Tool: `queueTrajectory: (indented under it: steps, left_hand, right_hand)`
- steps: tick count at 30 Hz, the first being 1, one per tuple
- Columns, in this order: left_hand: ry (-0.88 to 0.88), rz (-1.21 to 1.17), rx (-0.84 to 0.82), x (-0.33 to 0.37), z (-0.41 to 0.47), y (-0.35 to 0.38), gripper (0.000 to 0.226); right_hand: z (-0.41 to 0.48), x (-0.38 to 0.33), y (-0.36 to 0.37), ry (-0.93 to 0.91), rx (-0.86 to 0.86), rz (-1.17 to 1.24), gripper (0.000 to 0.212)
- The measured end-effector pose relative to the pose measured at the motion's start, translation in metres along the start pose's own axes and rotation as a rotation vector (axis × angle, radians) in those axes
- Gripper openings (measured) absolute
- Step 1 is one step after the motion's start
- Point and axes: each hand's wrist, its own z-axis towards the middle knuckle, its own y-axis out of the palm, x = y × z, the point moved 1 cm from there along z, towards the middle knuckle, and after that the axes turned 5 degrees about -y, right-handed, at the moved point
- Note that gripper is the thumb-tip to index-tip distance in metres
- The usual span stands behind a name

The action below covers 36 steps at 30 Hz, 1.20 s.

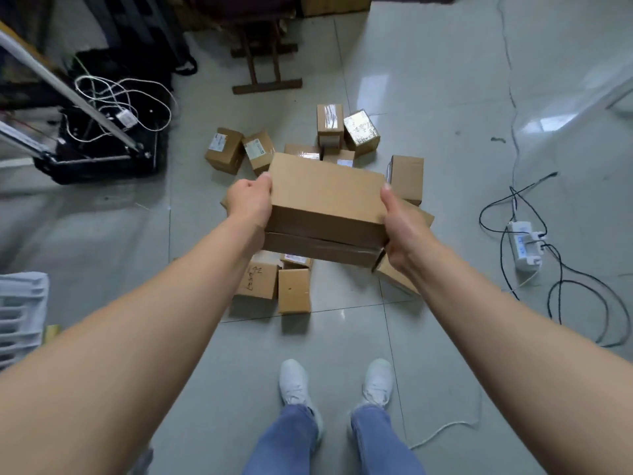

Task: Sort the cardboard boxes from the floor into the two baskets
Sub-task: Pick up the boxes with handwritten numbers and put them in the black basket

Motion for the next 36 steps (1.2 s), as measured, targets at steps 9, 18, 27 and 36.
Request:
queueTrajectory:
  steps: [9,18,27,36]
  left_hand:
    - [0.107,-0.326,0.077,0.084,-0.122,-0.145,0.023]
    - [0.243,-0.53,0.236,0.115,-0.199,-0.252,0.022]
    - [0.303,-0.652,0.479,0.096,-0.266,-0.299,0.02]
    - [0.308,-0.796,0.709,0.062,-0.322,-0.319,0.019]
  right_hand:
    - [-0.154,-0.106,0.056,-0.29,-0.057,-0.165,0.041]
    - [-0.254,-0.162,0.112,-0.493,-0.107,-0.143,0.049]
    - [-0.308,-0.169,0.139,-0.618,-0.322,-0.187,0.05]
    - [-0.353,-0.162,0.153,-0.7,-0.556,-0.27,0.036]
